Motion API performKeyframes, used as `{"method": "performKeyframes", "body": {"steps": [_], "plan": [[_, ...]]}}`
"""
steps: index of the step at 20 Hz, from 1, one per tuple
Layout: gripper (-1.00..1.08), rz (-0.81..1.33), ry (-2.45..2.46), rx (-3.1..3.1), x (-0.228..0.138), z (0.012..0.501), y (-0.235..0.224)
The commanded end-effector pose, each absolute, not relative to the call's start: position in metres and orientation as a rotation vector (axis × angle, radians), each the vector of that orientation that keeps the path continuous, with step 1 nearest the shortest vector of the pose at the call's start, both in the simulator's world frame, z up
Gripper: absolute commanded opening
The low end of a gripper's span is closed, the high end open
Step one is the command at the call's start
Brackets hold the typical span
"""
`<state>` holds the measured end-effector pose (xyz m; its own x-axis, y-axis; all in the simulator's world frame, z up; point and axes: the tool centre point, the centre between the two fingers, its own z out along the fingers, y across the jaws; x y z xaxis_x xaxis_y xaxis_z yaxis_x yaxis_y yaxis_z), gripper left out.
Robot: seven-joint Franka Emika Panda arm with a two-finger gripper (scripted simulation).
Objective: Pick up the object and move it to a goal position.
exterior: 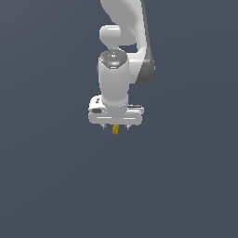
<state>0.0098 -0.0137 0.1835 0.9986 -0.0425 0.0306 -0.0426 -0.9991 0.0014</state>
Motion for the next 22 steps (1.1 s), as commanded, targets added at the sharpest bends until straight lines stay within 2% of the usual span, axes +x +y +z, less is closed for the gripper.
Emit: {"method": "performKeyframes", "body": {"steps": [1,13,22], "plan": [[1.0,0.048,-0.067,3.138,0.01,0.183,-0.014],[1.0,0.02,-0.079,3.131,0.006,0.188,-0.025],[1.0,0.018,-0.106,3.134,-0.008,0.167,-0.021]]}}
